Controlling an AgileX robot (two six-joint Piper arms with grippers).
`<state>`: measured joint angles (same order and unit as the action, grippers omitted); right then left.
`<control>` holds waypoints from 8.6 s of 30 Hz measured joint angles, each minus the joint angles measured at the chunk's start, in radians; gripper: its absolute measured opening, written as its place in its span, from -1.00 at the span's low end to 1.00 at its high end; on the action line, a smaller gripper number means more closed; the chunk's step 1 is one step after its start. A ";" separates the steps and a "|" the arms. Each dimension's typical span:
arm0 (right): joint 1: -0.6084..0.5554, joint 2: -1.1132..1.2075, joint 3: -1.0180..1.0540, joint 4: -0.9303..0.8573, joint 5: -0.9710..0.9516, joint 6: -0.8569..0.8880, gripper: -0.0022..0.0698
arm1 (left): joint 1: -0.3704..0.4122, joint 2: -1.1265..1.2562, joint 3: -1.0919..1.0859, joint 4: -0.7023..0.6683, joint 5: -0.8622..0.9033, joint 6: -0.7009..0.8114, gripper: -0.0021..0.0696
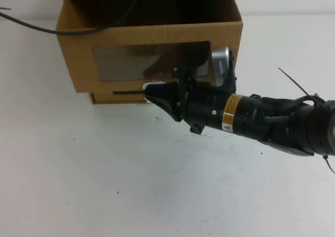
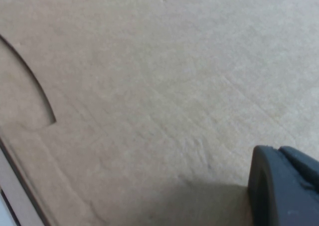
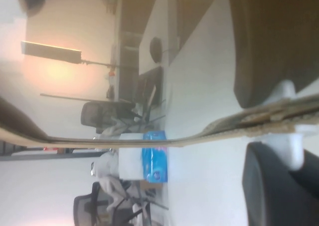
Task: Open the shoe box
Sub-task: 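Pull the top drawer of the cardboard box fully open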
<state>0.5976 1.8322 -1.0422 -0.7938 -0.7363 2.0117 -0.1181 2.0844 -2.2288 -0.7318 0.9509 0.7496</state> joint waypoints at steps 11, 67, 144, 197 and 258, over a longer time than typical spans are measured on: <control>0.042 -0.093 0.153 0.013 -0.044 -0.012 -0.94 | 0.000 0.000 0.000 0.000 0.006 0.000 -0.96; 0.170 -0.191 0.374 0.398 -0.108 -0.370 -0.10 | 0.000 0.000 0.000 0.000 0.006 -0.005 -0.96; 0.323 -0.134 0.507 0.541 -0.331 -0.384 -0.94 | 0.000 0.000 0.000 -0.001 0.008 -0.007 -0.95; 0.351 -0.136 0.567 0.402 -0.401 -0.397 -0.13 | -0.001 -0.051 0.013 0.069 -0.005 -0.005 -0.89; 0.351 -1.228 0.474 0.293 0.904 -1.182 -0.99 | -0.001 -1.328 1.125 0.579 -0.185 -0.460 -0.94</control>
<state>0.9488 0.6045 -0.5678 -0.5004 0.1681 0.8298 -0.1188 0.7563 -1.1039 -0.1533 0.7661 0.2895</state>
